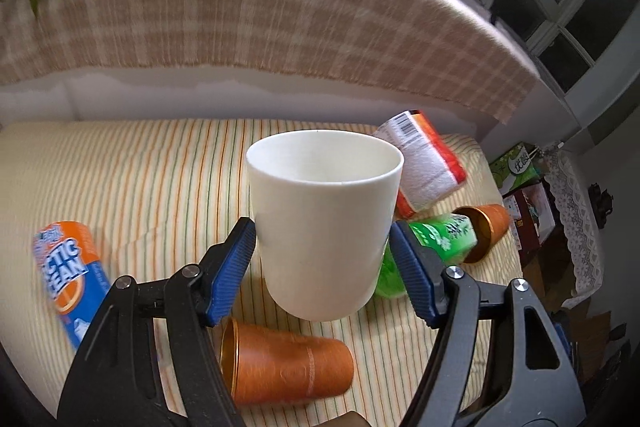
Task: Flip cup upright
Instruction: 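Lift the white cup with the left gripper and rotate it upright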
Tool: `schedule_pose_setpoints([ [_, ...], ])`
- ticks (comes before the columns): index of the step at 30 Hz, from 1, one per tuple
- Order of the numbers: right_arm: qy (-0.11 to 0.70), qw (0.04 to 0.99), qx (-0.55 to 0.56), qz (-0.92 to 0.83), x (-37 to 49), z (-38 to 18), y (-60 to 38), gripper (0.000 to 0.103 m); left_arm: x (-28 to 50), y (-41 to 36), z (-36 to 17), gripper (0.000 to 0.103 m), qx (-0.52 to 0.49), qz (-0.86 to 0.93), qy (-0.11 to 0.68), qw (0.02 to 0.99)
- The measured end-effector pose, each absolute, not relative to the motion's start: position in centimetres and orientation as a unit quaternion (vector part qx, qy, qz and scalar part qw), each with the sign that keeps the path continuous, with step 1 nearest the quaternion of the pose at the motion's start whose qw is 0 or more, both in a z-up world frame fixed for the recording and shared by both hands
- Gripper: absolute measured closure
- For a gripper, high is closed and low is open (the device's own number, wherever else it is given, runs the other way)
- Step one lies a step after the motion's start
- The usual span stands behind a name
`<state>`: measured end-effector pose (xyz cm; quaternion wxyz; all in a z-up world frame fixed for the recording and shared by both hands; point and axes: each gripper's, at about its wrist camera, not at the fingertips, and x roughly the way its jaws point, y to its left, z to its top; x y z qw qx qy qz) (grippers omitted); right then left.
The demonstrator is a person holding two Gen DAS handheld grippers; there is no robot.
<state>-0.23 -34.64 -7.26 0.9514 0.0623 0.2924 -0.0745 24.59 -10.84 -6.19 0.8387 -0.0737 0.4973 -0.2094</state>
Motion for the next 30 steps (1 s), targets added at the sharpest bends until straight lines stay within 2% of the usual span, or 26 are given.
schedule_pose_setpoints([
  [14, 0.277, 0.955, 0.076, -0.072, -1.9, -6.4, -35.0, 0.022, 15.3, -11.1, -2.6, 0.032, -0.062, -0.281, 0.473, 0.833],
  [30, 0.299, 0.947, 0.115, -0.026, -2.3, -7.4, -35.8, 0.022, 8.8, -11.8, -8.4, 0.032, -0.124, -0.318, 0.539, 0.77],
])
